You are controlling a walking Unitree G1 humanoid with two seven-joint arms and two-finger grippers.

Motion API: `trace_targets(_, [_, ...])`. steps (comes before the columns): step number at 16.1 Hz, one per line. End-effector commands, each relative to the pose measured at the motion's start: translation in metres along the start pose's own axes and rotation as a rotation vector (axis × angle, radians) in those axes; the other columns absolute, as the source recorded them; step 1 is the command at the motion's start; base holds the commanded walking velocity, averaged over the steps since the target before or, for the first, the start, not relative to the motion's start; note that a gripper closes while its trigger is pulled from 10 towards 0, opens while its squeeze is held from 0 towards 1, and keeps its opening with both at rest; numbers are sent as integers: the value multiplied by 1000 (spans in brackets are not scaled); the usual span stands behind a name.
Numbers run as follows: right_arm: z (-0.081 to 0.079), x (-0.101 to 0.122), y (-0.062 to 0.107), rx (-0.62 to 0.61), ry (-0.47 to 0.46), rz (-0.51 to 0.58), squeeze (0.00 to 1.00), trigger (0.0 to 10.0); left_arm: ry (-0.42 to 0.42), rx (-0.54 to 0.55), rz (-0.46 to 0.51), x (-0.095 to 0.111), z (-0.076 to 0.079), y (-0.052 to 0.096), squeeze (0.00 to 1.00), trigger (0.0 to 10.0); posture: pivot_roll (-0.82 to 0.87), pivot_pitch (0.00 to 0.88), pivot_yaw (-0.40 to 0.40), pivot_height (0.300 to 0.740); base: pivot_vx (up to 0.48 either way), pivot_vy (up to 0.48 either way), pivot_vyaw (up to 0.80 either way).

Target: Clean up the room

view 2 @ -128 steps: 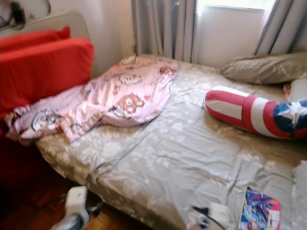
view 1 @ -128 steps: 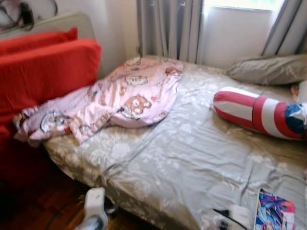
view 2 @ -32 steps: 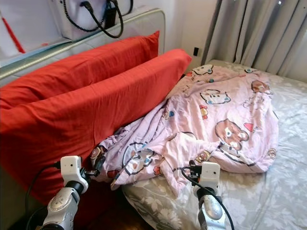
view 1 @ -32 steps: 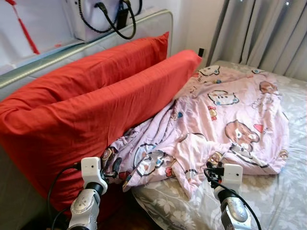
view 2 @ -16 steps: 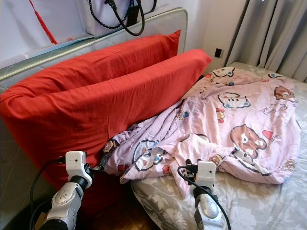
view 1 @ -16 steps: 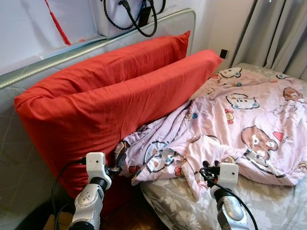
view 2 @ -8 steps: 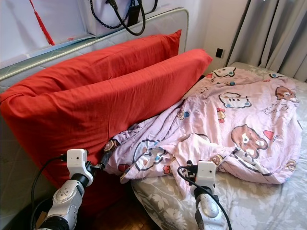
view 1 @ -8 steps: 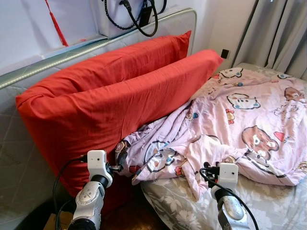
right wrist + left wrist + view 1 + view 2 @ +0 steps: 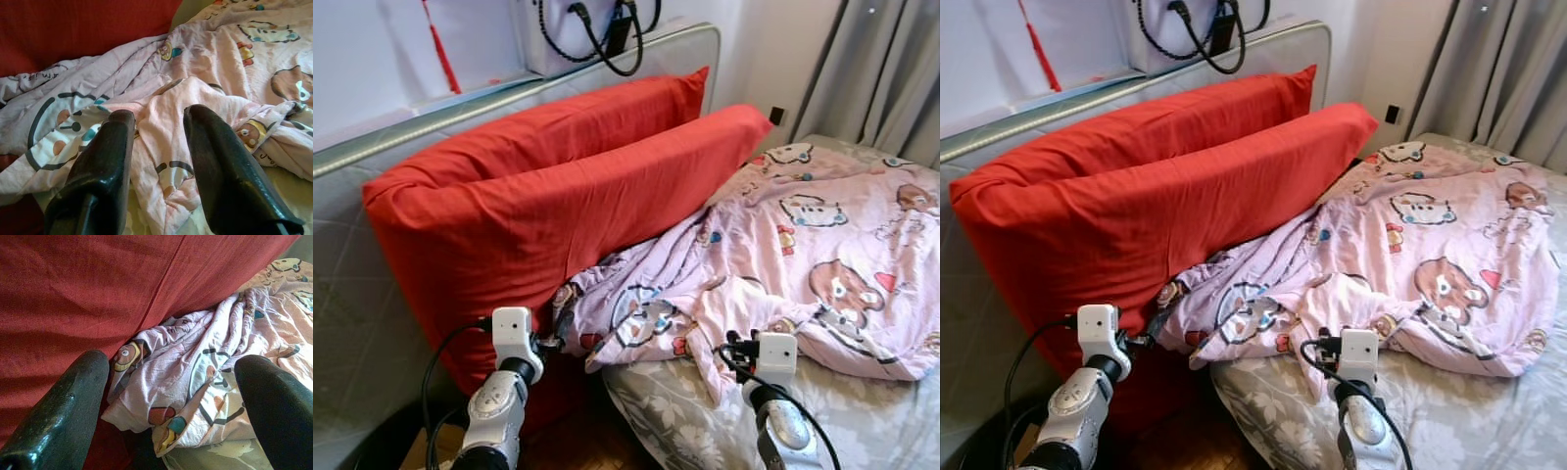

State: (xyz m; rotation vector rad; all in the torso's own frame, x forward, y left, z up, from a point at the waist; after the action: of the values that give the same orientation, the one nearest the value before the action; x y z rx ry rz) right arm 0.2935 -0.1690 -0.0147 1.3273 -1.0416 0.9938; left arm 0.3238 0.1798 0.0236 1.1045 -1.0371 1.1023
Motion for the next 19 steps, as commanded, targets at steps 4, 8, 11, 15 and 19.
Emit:
trace_targets(4, [-2,-1,0,15,-10,-7,0,10000,6,0,2,3,0,-2,0,10000,-40,25,-5,696,0,0,0])
trace_targets(8, [0,-3,-1,10,2,-28,0,10000,5,-1,7,4,-1,-2,0,10000,-41,26,-5,691,0,0,0])
trace_targets(11, [1,1,-1,8,-13,2,0,10000,5,-2,7,5,-1,-2,0,10000,-42,25,-5,681,0,0,0])
trace_targets(15, [1,-3,0,4,-4,-21,0,10000,6,-11,16,9,1,-5,0,10000,-40,25,-7,681,0,0,0])
trace_targets(19, [-1,-6,-1,6,4,-48,0,10000,6,-14,23,12,1,-6,0,10000,-40,25,-7,656,0,0,0])
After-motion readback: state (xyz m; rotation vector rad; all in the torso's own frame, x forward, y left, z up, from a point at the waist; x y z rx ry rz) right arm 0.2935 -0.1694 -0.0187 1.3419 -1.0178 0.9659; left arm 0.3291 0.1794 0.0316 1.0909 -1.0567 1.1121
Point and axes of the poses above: a point about 5 cm out from each wrist's last joint towards the gripper, its own y axis pointing back from the gripper into the wrist, its own x axis along the axis of the wrist's last joint, z = x × y, the point moved 3 cm from there along -y, pointing out of the wrist towards the gripper, and after that the axes turned 2 degrees about y, right-handed, at the moved point
